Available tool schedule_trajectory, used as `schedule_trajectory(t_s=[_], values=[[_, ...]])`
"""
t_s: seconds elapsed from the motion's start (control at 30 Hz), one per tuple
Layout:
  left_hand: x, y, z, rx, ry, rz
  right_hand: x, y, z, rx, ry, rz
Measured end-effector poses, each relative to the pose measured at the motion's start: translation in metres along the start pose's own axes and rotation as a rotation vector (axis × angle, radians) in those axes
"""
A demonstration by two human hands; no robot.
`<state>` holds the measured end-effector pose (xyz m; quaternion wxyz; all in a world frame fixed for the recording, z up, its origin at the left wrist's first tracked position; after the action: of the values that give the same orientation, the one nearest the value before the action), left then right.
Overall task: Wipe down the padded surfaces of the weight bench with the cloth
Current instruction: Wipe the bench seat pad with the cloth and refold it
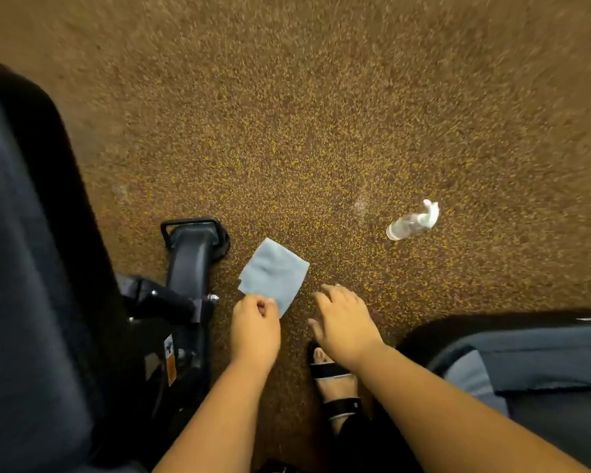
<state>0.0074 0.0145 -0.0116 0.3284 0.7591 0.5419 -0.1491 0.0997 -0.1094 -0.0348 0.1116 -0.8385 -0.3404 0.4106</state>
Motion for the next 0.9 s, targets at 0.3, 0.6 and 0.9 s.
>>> schedule_trajectory(t_s=[0.3, 0.6, 0.9], values=[[0.109, -0.045, 0.043, 0.008, 0.157, -0.345, 0.112, 0.03, 0.064, 0.827, 0.115, 0.498], [0.124, -0.06, 0.06, -0.165, 0.133, -0.328, 0.12, 0.035, 0.088, 0.923, 0.281, 0.478], [0.087, -0.046, 0.032, -0.236, 0.231, -0.326, 0.075, 0.001, 0.053, 0.815, 0.437, 0.257]])
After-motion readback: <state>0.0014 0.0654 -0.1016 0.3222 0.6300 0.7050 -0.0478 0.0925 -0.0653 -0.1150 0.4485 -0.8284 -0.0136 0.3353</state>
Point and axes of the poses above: each hand's wrist, its own x-axis towards the middle knuckle, its own z-axis out of the palm, y = z × x, the point moved 2 cm from there along x, towards the middle knuckle, and after that the axes turned 11 degrees about x, right-handed, at the moved point
